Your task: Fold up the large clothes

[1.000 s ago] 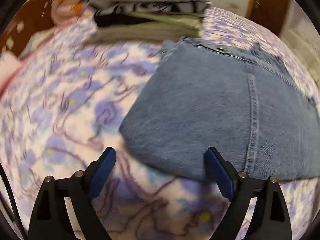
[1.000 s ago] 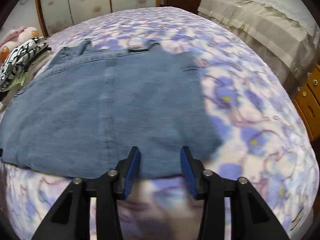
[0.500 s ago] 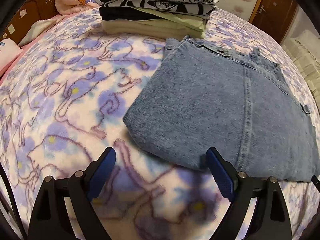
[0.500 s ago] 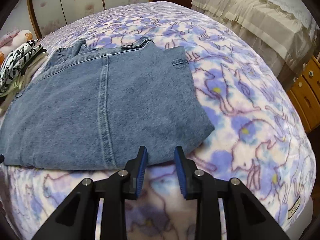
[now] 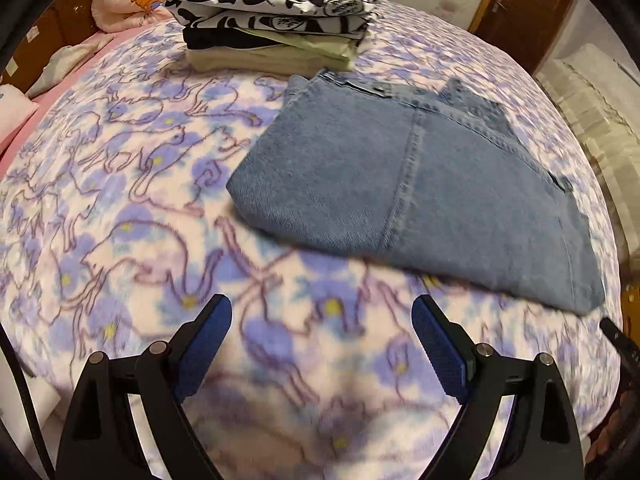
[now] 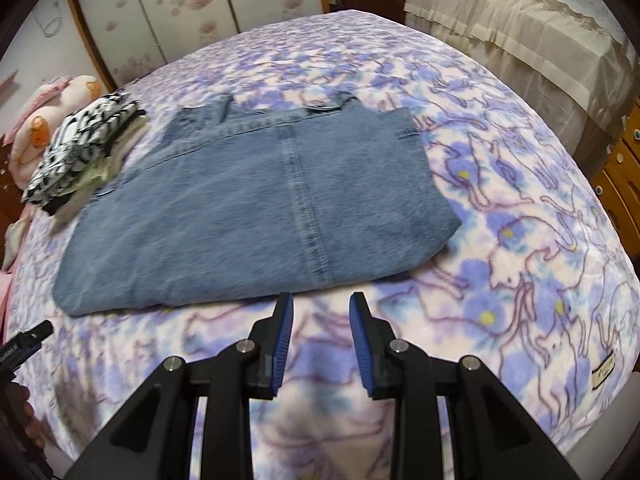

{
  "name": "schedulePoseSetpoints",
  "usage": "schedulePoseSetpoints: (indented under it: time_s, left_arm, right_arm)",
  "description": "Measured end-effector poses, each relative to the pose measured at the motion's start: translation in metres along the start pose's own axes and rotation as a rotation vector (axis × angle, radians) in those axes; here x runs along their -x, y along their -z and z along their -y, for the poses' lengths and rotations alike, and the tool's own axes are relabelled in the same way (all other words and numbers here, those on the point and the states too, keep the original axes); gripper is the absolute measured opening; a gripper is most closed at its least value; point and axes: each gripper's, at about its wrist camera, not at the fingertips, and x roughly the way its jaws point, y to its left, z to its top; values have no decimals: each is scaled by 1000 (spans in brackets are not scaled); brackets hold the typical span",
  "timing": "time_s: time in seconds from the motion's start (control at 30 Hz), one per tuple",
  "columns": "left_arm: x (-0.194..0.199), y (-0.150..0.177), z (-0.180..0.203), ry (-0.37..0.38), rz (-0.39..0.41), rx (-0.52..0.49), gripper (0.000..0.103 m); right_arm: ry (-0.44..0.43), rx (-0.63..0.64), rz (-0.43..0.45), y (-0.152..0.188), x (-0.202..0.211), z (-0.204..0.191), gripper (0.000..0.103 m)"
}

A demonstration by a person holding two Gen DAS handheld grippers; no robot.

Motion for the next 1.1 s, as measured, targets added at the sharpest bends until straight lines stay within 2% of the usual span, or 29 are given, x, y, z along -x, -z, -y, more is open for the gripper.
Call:
schedulePoseSetpoints:
  time_s: [0.1, 0.33, 0.5, 0.63, 0.77, 0.83, 1.0, 1.1]
  left_arm:
    - [12, 10, 2, 18, -16, -12, 91]
    - [32, 20, 1, 94, -19, 5, 91]
    - [27, 20, 3, 182, -36, 28, 91]
    - [6, 18, 3, 238, -53, 61, 91]
    - [-27, 13, -5, 327, -88, 144, 91]
    - [-43, 9, -9, 349, -89, 178, 91]
    - [-80, -8, -18, 382, -45, 239, 91]
    - [-98, -23, -22, 393, 11, 272, 91]
  right_arm:
    - [-34, 21, 16, 5, 14, -14, 30]
    - [-94, 64, 77, 10, 42, -42, 38]
    - [-116, 96, 127, 14, 45, -59, 38]
    - [-128, 123, 125, 18, 33, -72, 39]
    - [-139, 125, 97, 17, 11, -82, 38]
    - [-140, 129, 88, 14, 0, -86, 38]
    - [-141, 144, 82, 3, -27, -97, 38]
    - [-143, 151, 82, -4, -41, -104, 38]
